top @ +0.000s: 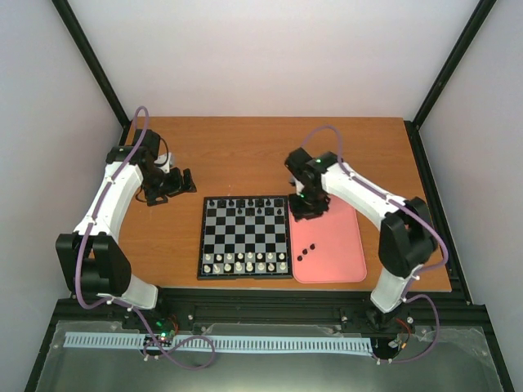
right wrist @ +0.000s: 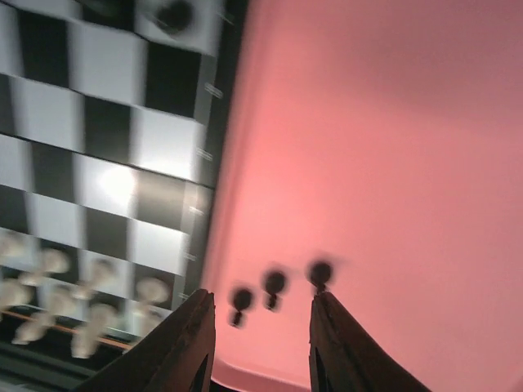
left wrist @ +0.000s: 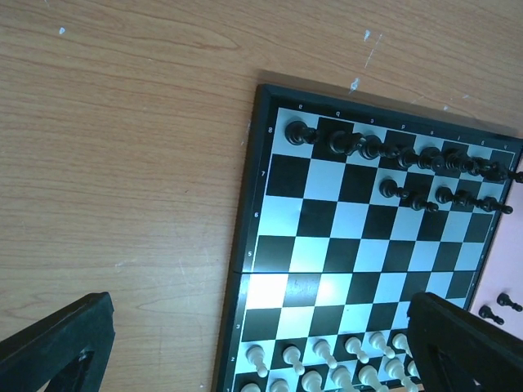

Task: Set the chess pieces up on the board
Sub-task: Move the chess piece to the chessboard.

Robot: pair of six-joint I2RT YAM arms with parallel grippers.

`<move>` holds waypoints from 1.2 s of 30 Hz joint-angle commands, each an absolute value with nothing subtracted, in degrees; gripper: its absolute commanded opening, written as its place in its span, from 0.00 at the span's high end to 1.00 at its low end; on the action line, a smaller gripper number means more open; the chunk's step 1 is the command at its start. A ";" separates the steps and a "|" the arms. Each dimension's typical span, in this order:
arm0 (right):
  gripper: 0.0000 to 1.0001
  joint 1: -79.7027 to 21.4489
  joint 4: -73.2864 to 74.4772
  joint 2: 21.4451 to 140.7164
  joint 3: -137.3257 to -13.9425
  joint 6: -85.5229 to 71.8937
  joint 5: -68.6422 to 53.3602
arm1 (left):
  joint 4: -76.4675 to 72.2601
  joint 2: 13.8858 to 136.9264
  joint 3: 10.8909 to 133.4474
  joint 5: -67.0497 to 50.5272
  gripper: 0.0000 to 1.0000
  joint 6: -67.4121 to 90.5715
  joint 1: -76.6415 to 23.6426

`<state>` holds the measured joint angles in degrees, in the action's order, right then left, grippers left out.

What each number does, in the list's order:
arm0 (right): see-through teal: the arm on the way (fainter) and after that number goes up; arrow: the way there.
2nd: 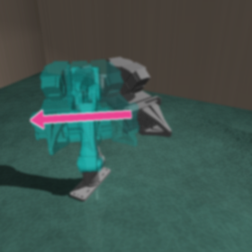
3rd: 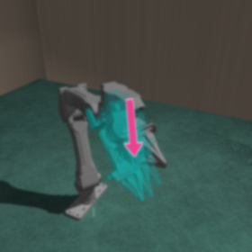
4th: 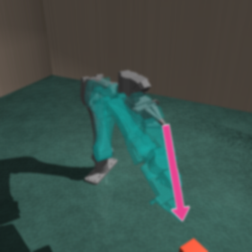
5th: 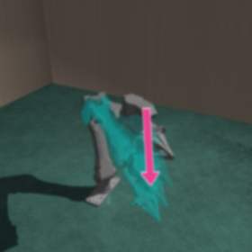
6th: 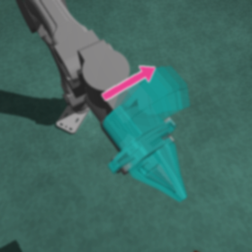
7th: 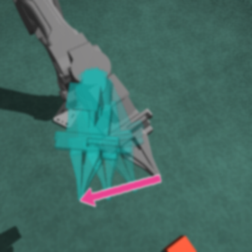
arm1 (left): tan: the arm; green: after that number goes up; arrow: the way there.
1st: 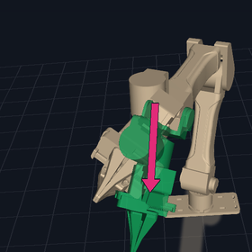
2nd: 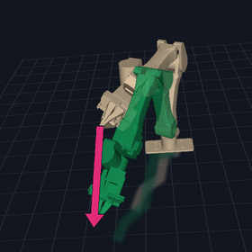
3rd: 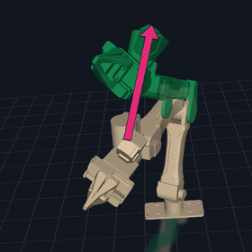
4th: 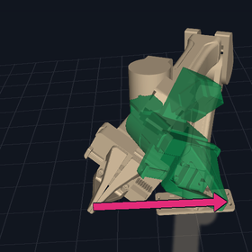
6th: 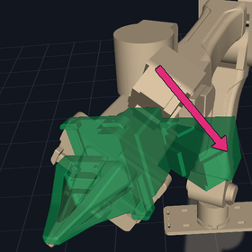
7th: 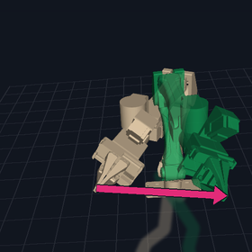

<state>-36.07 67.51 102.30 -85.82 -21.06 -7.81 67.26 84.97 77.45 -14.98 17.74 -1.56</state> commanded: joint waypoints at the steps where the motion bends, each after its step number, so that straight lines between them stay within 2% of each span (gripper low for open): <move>1: 0.67 -33.61 65.44 96.12 -74.29 -22.48 -4.88 | 66.73 83.64 79.04 -16.17 0.00 16.11 -2.09; 10: 0.66 -27.36 60.88 92.00 -65.45 -23.07 -4.15 | 67.48 77.54 78.08 -13.09 0.01 19.54 -15.02; 14: 0.67 -26.31 58.29 92.38 -63.43 -22.80 -5.76 | 67.41 79.03 76.19 -11.64 0.08 22.25 -22.18; 17: 0.67 -25.75 56.71 93.48 -63.53 -22.08 -6.33 | 66.82 80.76 75.28 -10.33 0.25 23.83 -26.69; 19: 0.67 -25.00 55.96 94.48 -64.11 -21.43 -6.68 | 65.93 82.39 74.75 -10.51 0.41 24.59 -28.48; 23: 0.67 -23.18 54.21 95.38 -64.58 -20.48 -7.67 | 62.47 86.10 74.04 -11.52 0.82 26.00 -31.67; 25: 0.67 -22.50 53.55 95.79 -64.58 -19.99 -7.90 | 60.70 88.18 74.25 -11.92 0.98 26.70 -32.95; 36: 0.67 -19.56 51.87 96.87 -64.43 -17.72 -10.93 | 49.93 100.57 75.03 -16.98 0.99 28.51 -35.16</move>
<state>-20.97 53.08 96.29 -63.61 -19.29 -9.58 54.68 97.76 73.36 -15.27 27.18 -33.98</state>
